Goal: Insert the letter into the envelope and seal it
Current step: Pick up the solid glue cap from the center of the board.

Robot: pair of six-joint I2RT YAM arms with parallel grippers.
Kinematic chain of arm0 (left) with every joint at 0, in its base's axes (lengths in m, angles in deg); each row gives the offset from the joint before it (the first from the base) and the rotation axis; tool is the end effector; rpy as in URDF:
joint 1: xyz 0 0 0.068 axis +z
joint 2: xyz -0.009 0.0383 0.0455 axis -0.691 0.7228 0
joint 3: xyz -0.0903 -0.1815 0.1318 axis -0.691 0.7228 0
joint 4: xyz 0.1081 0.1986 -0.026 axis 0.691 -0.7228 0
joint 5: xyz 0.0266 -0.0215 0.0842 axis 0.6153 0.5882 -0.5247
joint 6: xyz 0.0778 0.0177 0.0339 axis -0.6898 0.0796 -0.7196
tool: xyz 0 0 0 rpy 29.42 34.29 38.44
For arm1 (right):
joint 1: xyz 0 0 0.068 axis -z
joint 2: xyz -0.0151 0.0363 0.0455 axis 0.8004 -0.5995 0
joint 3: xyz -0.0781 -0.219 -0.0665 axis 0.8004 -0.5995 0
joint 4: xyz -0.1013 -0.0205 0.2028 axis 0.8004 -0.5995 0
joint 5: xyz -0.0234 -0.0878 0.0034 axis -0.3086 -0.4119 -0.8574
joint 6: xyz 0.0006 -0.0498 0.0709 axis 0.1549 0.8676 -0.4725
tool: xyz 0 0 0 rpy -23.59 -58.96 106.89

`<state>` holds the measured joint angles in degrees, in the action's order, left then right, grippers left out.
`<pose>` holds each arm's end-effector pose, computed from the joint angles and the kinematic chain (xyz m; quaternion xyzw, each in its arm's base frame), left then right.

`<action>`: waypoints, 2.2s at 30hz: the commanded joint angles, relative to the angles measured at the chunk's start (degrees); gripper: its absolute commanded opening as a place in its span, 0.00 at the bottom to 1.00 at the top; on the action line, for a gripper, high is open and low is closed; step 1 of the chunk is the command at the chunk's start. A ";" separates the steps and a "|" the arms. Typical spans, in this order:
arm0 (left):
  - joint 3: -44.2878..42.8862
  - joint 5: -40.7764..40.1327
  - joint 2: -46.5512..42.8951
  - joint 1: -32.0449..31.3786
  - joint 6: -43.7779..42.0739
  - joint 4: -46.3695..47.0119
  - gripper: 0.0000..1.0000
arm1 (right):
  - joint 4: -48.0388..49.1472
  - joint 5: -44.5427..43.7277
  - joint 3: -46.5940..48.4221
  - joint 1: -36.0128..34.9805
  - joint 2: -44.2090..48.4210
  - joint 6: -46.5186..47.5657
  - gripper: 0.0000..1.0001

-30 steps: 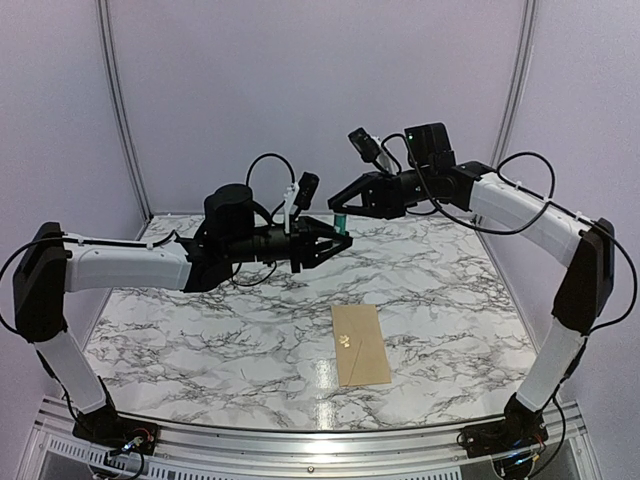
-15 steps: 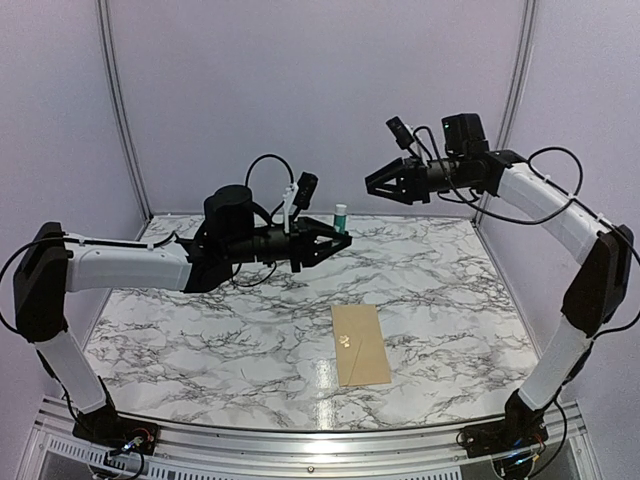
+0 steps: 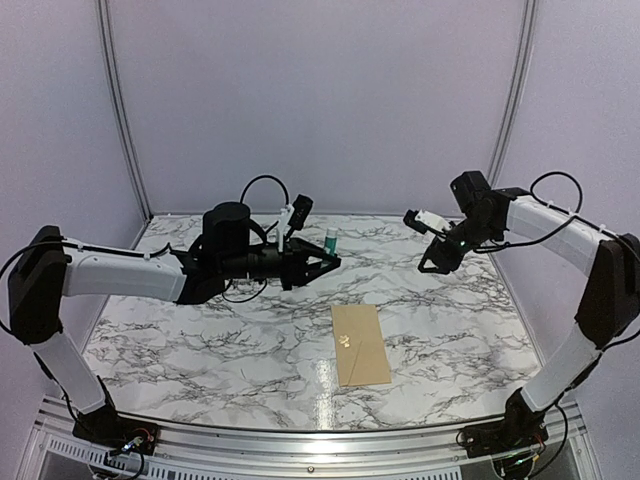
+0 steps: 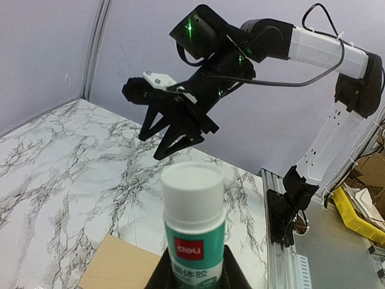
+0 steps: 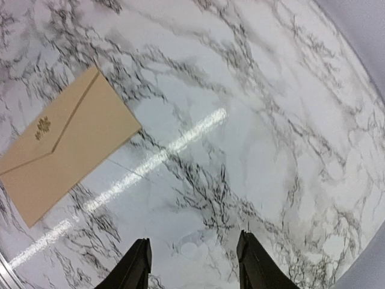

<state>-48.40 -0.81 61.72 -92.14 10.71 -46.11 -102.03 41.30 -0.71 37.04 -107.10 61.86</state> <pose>0.2279 -0.3173 0.2663 0.3750 0.6061 -0.5226 0.4678 0.2913 0.1088 0.2285 -0.4475 0.8456 0.1083 0.2702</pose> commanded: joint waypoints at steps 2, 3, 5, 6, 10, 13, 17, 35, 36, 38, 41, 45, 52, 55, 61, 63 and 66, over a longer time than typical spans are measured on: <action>1.44 -0.13 -2.61 0.22 -1.18 -1.52 0.14 | -2.11 -14.87 -3.16 -0.21 -1.92 1.87 0.51; 1.53 -0.07 -2.64 0.26 -1.30 -1.63 0.14 | -2.10 -15.52 -3.87 -0.23 -2.24 1.94 0.54; 1.60 -0.13 -2.60 0.20 -1.35 -1.69 0.13 | -1.91 -16.20 -4.98 -0.23 -3.02 1.75 0.54; 1.60 -0.17 -2.50 0.19 -1.37 -1.69 0.13 | -1.55 -16.49 -5.52 -0.23 -3.33 1.62 0.55; 1.34 -0.02 -2.04 0.25 -1.19 -1.78 0.13 | -1.89 -16.52 -5.95 -0.23 -5.94 1.26 0.55; 1.38 0.03 -1.88 0.18 -1.21 -1.78 0.13 | -2.56 -16.22 -5.91 -0.39 -7.65 0.97 0.57; 1.49 -0.07 -1.52 0.25 -0.93 -1.77 0.14 | -2.31 -16.37 -6.73 -0.66 -9.37 0.51 0.57; 0.79 0.26 0.13 0.17 0.40 -1.78 0.13 | -0.78 -15.16 -7.78 -0.67 -14.31 -0.12 0.37; 0.79 0.22 0.14 0.17 0.47 -1.78 0.13 | -0.82 -15.15 -7.70 -0.68 -14.40 -0.13 0.35; 0.79 0.28 0.23 0.21 0.48 -1.78 0.13 | -1.00 -15.13 -7.62 -0.66 -14.63 -0.30 0.31; 0.66 0.33 0.41 0.17 0.50 -1.78 0.14 | -1.18 -15.14 -7.52 -0.67 -14.68 -0.50 0.26; 0.45 0.48 0.79 0.21 0.58 -1.78 0.13 | -1.33 -15.45 -7.44 -0.66 -14.77 -0.68 0.19; 0.44 1.43 0.89 0.18 -0.31 -2.67 0.14 | -6.35 -10.98 -1.95 -0.74 -11.54 0.67 0.14; 0.52 3.34 0.67 0.24 -2.85 -6.83 0.13 | -10.76 -3.43 3.98 -0.87 -10.02 1.95 0.14; -0.39 3.77 -0.27 0.21 -9.09 -20.26 0.11 | -19.35 15.95 15.01 -4.14 -9.62 4.05 0.14; -1.50 2.46 -1.10 0.19 -12.57 -26.38 0.11 | -20.77 20.95 17.49 -6.21 -10.03 4.47 0.14; -3.78 0.83 -1.91 -0.10 -18.89 -36.50 0.10 | -22.26 26.96 21.18 -8.80 -11.58 5.22 0.14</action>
<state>-48.38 1.31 62.16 -92.11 1.29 -67.07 -118.56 54.80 16.21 31.67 -117.77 65.23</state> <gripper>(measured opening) 0.183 0.143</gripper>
